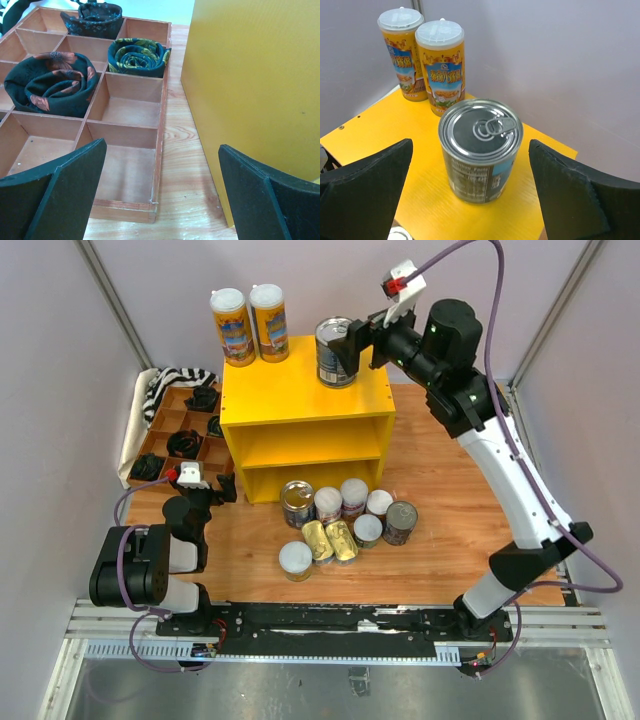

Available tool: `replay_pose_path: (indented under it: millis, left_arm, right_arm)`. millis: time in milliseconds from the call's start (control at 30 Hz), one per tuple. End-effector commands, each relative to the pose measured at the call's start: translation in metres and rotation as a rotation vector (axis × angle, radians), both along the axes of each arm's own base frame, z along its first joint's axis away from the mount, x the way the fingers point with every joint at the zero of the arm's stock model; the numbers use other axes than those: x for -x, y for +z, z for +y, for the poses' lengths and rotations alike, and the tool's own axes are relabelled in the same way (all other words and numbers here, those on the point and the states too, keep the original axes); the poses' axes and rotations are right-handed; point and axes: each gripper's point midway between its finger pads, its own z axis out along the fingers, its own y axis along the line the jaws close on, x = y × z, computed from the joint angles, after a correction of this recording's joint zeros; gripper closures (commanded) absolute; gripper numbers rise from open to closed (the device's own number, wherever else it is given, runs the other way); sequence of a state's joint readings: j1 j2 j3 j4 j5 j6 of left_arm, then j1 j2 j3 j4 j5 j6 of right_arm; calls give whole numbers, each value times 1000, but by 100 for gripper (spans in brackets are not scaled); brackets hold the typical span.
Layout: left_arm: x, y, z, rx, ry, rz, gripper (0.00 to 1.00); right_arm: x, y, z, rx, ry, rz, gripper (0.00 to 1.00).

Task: Place and organize the canned foods onto the counter
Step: Place the canned food on the counter.

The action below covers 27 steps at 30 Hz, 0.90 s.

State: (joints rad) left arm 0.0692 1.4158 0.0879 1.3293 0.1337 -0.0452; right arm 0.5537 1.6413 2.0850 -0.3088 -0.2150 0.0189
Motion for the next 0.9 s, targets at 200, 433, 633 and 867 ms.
replay_pose_path:
  millis: [200,433,633,867]
  left_arm:
    - [-3,5,-2,-14,-11,-20,0]
    - [-3,6,-2,-14,-11,-21,0]
    - [-3,5,-2,-14,-11,-20,0]
    - [-3,5,-2,-14,-11,-20,0]
  right_arm:
    - [6,-33,-16,17,-25,-9,1]
    - [-14,-56,-8,23,10,34,17]
    - [-32,-62,2,13,44,46,33]
    - [-44,-65,18,-7,100,56,42]
